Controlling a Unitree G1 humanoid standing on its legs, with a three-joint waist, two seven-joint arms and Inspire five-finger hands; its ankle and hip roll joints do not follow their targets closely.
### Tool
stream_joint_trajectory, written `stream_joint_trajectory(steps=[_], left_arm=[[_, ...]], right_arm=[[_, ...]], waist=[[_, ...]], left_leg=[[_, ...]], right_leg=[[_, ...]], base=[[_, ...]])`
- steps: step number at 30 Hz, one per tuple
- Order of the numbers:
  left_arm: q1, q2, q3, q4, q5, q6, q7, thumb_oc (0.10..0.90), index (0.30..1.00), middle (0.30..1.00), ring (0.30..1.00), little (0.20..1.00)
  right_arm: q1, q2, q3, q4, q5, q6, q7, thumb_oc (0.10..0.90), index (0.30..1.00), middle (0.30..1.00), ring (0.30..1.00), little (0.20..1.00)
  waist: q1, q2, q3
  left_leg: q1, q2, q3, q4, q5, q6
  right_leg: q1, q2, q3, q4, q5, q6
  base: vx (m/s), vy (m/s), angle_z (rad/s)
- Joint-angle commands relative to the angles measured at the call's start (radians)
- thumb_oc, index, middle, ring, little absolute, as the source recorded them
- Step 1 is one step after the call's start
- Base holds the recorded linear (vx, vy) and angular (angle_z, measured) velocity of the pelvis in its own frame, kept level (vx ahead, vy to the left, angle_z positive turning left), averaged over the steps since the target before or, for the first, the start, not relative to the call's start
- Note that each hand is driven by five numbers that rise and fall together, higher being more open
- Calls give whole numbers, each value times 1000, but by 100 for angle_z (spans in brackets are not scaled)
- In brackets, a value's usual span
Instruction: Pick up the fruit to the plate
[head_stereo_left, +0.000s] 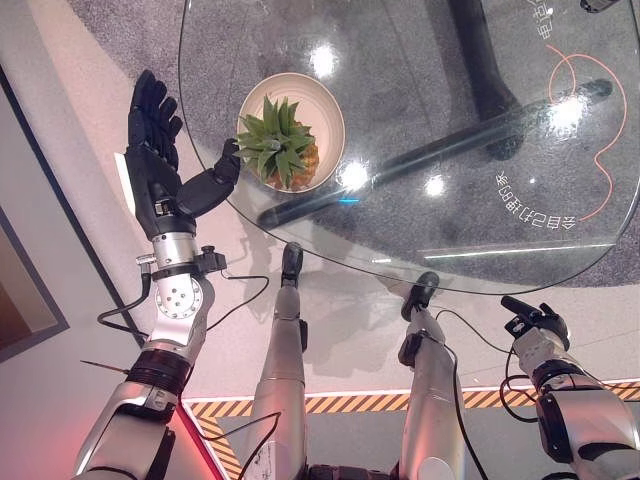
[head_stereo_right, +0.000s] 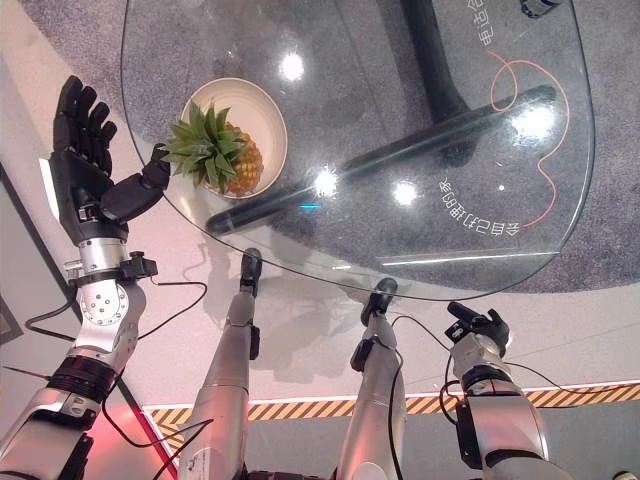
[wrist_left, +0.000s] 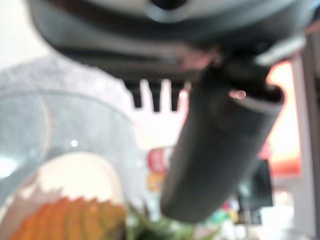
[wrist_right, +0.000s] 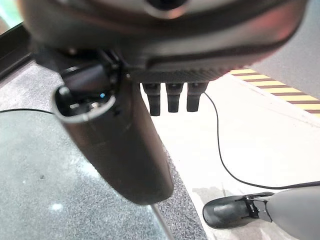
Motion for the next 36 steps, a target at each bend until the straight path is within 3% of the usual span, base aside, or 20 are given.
stream_joint_trajectory(steps=[1, 4, 9, 14, 16, 18, 19, 21, 27, 30, 36], left_arm=[[-36, -8, 60, -108, 18, -69, 19, 800, 900, 900, 900, 900], [-29, -10, 73, -108, -41, -49, 15, 800, 900, 900, 900, 900], [29, -31, 136, -76, -184, 17, -10, 800, 900, 900, 900, 900], [93, -23, 204, -33, -117, 40, 29, 800, 900, 900, 900, 900], [110, -12, 230, 4, -96, 71, 11, 800, 900, 900, 900, 900], [146, 11, 249, 70, -48, 146, -17, 800, 900, 900, 900, 900], [148, 12, 249, 74, -48, 148, -19, 800, 900, 900, 900, 900], [188, 14, 259, 130, -38, 191, -53, 800, 900, 900, 900, 900], [320, -25, 271, 344, -28, 214, -182, 800, 900, 900, 900, 900], [345, -50, 257, 429, -1, 277, -247, 800, 900, 900, 900, 900], [389, -93, 235, 663, 59, 371, -385, 800, 900, 900, 900, 900]], right_arm=[[32, -84, -23, -37, 1, -44, 2, 800, 900, 900, 900, 900], [42, -85, -25, -38, 6, -56, 25, 800, 900, 900, 900, 900], [98, -44, -24, -92, -36, -156, 135, 800, 900, 900, 900, 900], [198, -16, -39, -165, -75, -199, 173, 800, 900, 900, 900, 900], [248, -2, -52, -181, -101, -218, 195, 800, 900, 900, 900, 900], [315, 12, -68, -201, -159, -200, 227, 800, 900, 900, 900, 900], [318, 14, -70, -203, -162, -198, 229, 800, 900, 900, 900, 900], [362, 31, -78, -201, -188, -189, 247, 800, 900, 900, 900, 900], [475, 80, -93, -150, -270, -159, 302, 800, 900, 900, 900, 900], [510, 98, -90, -107, -299, -140, 326, 800, 900, 900, 900, 900], [574, 122, -99, -2, -363, -35, 401, 800, 900, 900, 900, 900]], waist=[[13, 14, -24], [14, 14, -24], [9, 10, -24], [4, -6, -24], [1, -10, -24], [1, -10, -31], [0, -10, -31], [-2, -13, -72], [-18, -7, -193], [-23, -3, -238], [-40, 5, -349]], left_leg=[[-2, -4, 31, 90, -112, 76], [-1, -4, 30, 92, -113, 76], [44, 3, 35, 79, -113, 72], [175, 15, 62, 12, -95, 64], [246, 18, 74, -24, -81, 62], [378, 25, 91, -73, -80, 55], [383, 23, 91, -79, -73, 56], [439, 30, 102, -113, -68, 51], [583, 47, 130, -190, -61, 41], [630, 53, 140, -207, -58, 38], [754, 70, 160, -240, -58, 32]], right_leg=[[-3, -6, -37, -6, 4, -34], [-2, -5, -36, -3, 2, -36], [31, 0, -28, -4, -2, -38], [154, -3, -29, -55, 7, -26], [223, -9, -27, -84, 16, -21], [354, -19, -31, -124, 14, -8], [360, -20, -32, -131, 21, -8], [419, -20, -38, -167, 26, -5], [563, -18, -41, -246, 36, 0], [609, -19, -45, -262, 39, 2], [717, -17, -47, -285, 35, 3]], base=[[0, 0, 0], [0, 0, 0], [0, 0, 0], [-1, 7, -1], [20, 44, -5], [91, 51, -5], [88, 49, -3], [116, 40, -2], [125, 70, -6], [137, 61, 2], [198, 47, 0]])
